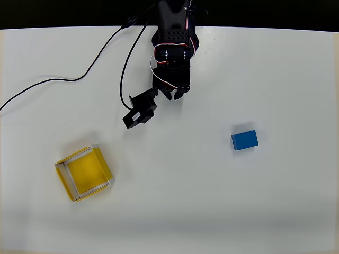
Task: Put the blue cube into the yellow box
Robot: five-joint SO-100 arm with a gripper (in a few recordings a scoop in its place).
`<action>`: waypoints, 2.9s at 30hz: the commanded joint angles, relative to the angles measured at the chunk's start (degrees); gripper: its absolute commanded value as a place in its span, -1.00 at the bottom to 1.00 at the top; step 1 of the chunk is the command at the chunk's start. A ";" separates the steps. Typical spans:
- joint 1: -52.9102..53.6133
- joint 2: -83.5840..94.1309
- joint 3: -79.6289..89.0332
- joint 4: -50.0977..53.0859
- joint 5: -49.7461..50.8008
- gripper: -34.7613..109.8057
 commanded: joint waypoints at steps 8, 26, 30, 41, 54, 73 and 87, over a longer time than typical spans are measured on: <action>2.72 -0.88 -8.17 -17.05 2.55 -0.26; -6.06 -49.04 -59.50 -20.92 20.39 0.25; -10.55 -60.56 -71.81 -17.05 25.31 0.26; -22.06 -87.89 -91.58 -4.31 30.76 0.26; -29.53 -109.51 -108.19 2.02 30.15 0.24; -35.33 -123.57 -112.59 1.14 29.44 0.22; -37.00 -128.58 -114.17 -0.88 27.60 0.16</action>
